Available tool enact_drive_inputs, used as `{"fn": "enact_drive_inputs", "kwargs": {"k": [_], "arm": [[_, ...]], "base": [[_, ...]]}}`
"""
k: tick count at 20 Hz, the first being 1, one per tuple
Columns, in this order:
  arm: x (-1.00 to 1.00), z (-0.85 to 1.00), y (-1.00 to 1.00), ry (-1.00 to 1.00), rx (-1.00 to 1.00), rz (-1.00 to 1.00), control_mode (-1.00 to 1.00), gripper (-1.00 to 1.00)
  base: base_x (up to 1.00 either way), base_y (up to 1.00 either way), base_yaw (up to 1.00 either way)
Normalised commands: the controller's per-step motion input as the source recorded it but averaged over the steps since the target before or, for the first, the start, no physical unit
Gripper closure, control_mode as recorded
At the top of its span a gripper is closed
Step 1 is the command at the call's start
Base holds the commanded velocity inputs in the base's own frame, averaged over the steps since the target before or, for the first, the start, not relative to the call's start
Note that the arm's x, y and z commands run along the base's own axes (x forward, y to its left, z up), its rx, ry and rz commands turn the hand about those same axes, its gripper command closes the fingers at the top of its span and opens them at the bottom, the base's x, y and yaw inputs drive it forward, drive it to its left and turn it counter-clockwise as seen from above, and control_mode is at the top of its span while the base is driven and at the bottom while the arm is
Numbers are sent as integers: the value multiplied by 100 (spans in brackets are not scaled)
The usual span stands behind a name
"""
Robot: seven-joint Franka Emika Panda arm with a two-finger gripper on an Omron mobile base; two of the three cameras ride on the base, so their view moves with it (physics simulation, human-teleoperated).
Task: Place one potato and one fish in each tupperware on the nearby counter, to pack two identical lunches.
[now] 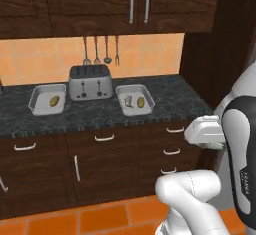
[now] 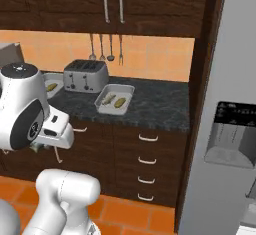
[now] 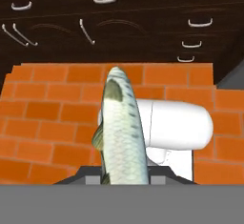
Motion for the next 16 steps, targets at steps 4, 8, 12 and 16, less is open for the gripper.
{"fn": "enact_drive_inputs", "kwargs": {"k": [4,8,12,16], "arm": [[0,0,0,0,0,0,100,100],[0,0,0,0,0,0,100,100],[0,0,0,0,0,0,100,100],[0,0,0,0,0,0,100,100]], "base": [[50,100,-8],[69,96,-11],[79,78,-9],[83,65,-6]]}}
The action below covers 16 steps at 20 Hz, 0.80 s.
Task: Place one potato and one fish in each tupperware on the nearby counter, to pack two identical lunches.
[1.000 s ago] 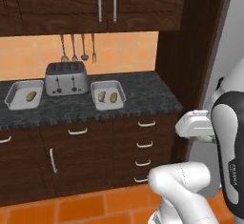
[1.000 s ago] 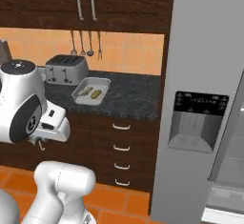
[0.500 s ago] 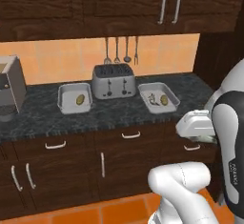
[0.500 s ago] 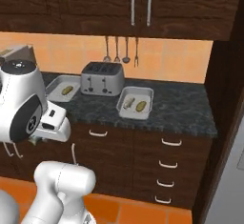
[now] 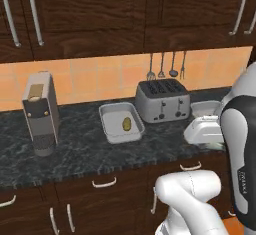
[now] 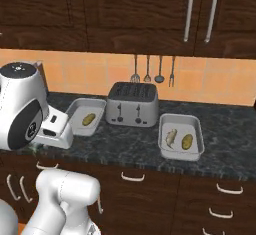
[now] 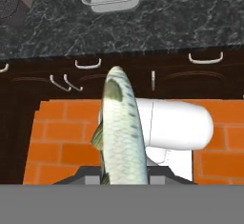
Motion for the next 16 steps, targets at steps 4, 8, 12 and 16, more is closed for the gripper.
{"fn": "enact_drive_inputs", "kwargs": {"k": [4,8,12,16], "arm": [[0,0,0,0,0,0,100,100],[22,-3,10,0,1,0,-100,100],[97,-6,33,0,5,0,-100,100],[100,-12,29,0,1,0,-100,100]], "base": [[64,61,-3],[55,42,-2],[0,0,0],[0,0,0]]}}
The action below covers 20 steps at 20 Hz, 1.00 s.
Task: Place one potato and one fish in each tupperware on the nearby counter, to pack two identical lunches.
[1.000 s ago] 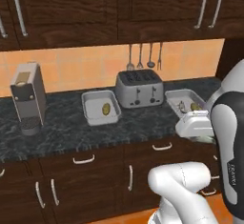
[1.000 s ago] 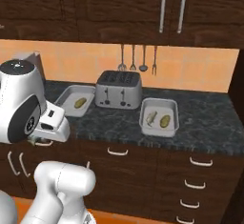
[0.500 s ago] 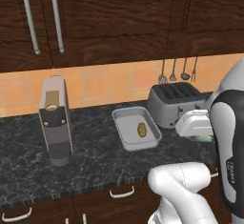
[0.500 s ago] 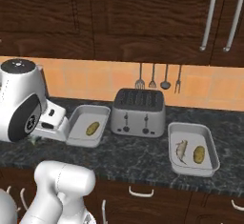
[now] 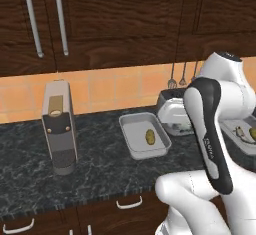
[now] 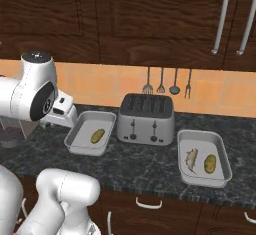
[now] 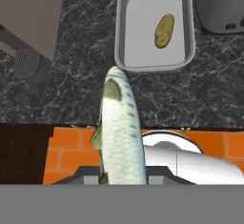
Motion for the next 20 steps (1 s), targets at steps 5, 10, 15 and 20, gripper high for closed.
{"fn": "enact_drive_inputs", "kwargs": {"k": [5,10,15,20], "arm": [[100,-60,12,2,-12,-7,-100,100],[100,-67,4,1,-7,-4,-100,100],[100,-100,12,15,0,0,-100,100],[100,-22,5,15,0,0,-100,100]], "base": [[0,0,0],[0,0,0],[0,0,0],[0,0,0]]}}
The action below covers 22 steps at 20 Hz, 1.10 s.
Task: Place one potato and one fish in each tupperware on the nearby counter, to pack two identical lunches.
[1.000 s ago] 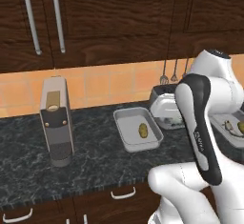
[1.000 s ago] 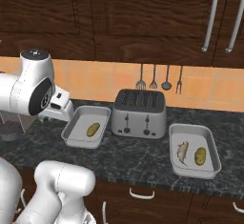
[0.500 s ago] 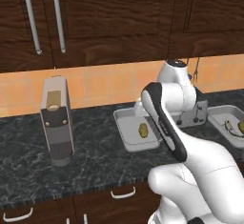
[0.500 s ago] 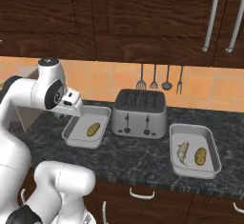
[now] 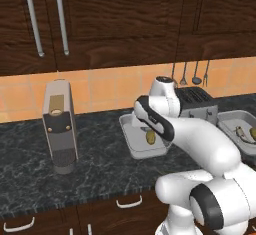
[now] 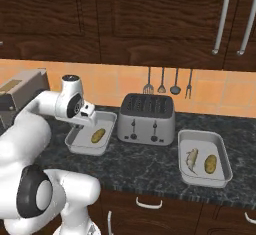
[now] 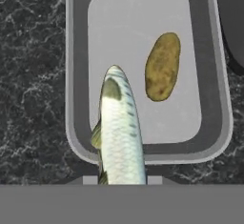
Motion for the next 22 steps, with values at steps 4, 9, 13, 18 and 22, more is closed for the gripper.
{"fn": "enact_drive_inputs", "kwargs": {"k": [4,9,13,18,22], "arm": [[98,-3,6,20,0,0,-100,100],[56,-41,15,5,-2,-1,-100,100],[36,-78,19,-5,-4,-2,-100,100],[12,-56,2,0,0,-2,-100,100],[21,-33,0,-2,0,0,-100,100]], "base": [[0,0,0],[0,0,0],[0,0,0],[0,0,0],[0,0,0]]}}
